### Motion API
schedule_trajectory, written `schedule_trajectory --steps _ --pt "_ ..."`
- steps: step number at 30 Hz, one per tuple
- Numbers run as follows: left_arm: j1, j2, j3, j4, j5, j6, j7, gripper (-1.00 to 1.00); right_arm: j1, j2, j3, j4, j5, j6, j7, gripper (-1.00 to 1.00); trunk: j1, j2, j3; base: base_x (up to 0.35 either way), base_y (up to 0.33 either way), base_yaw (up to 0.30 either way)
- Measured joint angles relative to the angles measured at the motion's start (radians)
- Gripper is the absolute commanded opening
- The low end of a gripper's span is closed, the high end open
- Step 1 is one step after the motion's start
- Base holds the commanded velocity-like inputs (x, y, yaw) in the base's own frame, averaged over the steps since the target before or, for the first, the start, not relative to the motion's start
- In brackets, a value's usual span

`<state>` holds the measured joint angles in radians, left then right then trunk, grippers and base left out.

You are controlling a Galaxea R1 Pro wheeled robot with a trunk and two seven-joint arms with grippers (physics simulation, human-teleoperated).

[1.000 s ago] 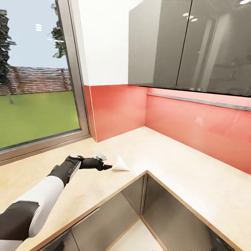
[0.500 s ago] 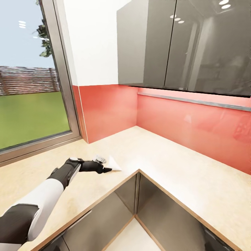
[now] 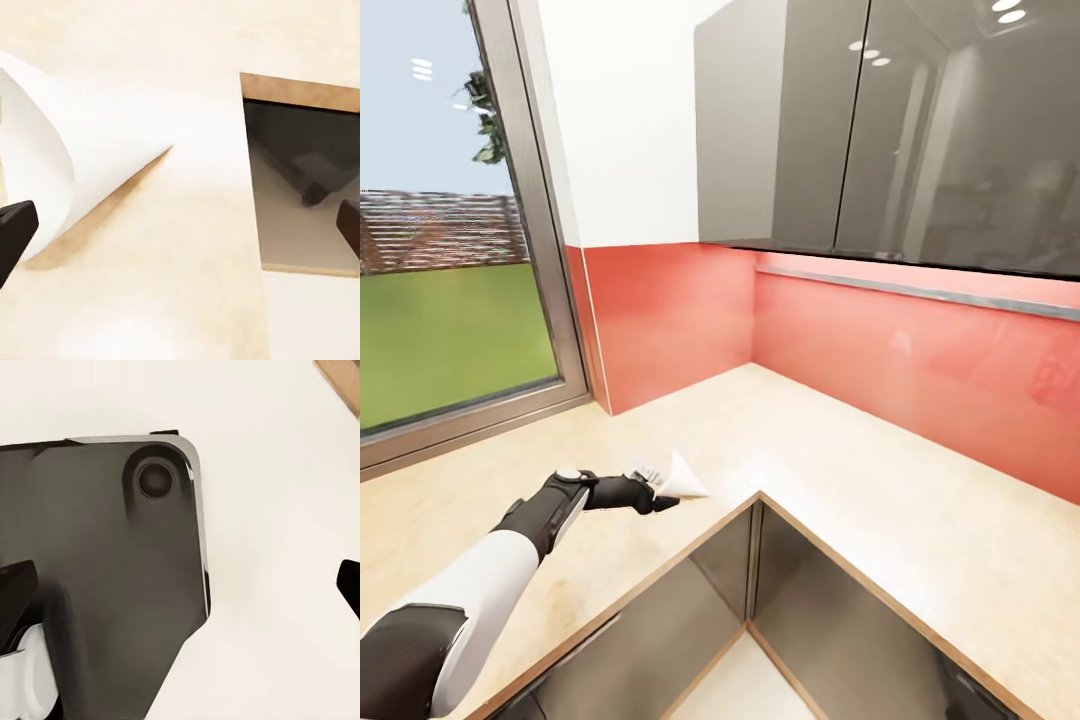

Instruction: Set up a coffee station on the kitchen countertop: keep the coffee maker on the countertop, move the bottle of coffee from the kitchen shelf to the counter next to the coffee maker, place a paper coffee filter on top of the coffee maker, put the saucer next to the coffee maker with the coffee cup on the saucer, and place the electric kettle next to the coffee maker.

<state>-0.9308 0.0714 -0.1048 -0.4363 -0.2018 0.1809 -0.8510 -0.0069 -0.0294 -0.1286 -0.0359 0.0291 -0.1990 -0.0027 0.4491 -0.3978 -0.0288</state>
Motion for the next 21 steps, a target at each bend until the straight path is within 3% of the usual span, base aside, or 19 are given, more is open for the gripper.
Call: schedule_trajectory --steps 9,14,21 --pt "0.002 0.003 0.002 0.001 -0.001 0.0 0.0 1.0 0.0 0.0 0.001 0.001 0.0 -0.001 0.001 1.0 0.0 0.0 0.0 0.093 0.0 0.0" --pt "0.017 0.002 -0.001 0.005 0.0 0.0 0.055 1.0 0.0 0.002 0.003 0.001 0.001 0.0 0.004 1.0 0.0 0.0 0.0 0.224 0.0 0.0" --pt "0.038 0.002 -0.002 0.002 0.0 -0.003 0.082 1.0 0.0 0.002 0.002 0.002 0.001 0.0 0.005 1.0 0.0 0.0 0.0 0.04 0.0 0.0"
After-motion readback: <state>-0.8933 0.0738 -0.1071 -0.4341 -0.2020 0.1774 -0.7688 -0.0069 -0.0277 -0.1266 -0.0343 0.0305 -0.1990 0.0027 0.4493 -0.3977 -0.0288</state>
